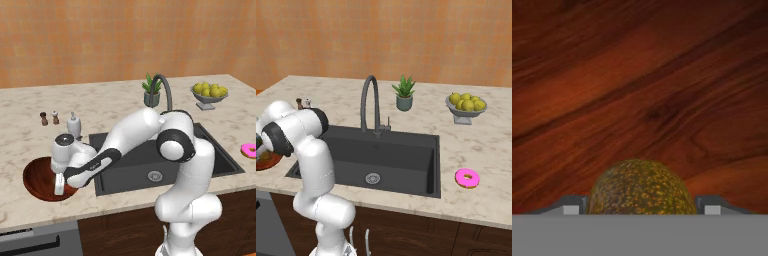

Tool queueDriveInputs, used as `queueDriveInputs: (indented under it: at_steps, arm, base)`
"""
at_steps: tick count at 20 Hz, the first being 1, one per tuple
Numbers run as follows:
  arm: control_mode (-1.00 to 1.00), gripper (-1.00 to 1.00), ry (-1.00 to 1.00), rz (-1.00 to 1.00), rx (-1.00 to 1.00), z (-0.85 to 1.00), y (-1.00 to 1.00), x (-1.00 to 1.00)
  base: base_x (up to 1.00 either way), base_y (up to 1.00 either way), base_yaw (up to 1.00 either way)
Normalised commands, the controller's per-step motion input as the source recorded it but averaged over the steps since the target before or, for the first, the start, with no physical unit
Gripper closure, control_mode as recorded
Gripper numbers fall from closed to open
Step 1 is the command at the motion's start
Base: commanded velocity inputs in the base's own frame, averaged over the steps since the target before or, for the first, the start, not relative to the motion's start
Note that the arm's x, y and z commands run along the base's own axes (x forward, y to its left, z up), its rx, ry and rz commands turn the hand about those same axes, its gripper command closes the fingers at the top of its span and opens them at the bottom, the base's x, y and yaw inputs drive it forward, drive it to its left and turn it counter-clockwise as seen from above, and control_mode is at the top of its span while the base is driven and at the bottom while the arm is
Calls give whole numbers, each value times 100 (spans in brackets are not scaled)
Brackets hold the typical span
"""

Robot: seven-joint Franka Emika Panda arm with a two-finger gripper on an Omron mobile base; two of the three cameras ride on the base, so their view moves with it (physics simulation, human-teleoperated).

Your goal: Pick the avocado from the sink and place it in the bowl. Then pick the bowl and place it in the microwave. Then close the microwave door and press the start button.

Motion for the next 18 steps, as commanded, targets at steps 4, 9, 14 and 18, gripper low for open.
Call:
queueDriveInputs:
  at_steps: [4,9,14,18]
  arm:
    - [-100,-100,0,-1,-4,0,29,0]
    - [-100,-100,0,-2,0,13,8,0]
    - [-100,-100,0,-2,1,39,-3,-10]
    - [-100,-100,-1,0,2,37,-12,-17]
  base:
    - [0,0,0]
    - [0,0,0]
    - [0,0,0]
    - [0,0,0]
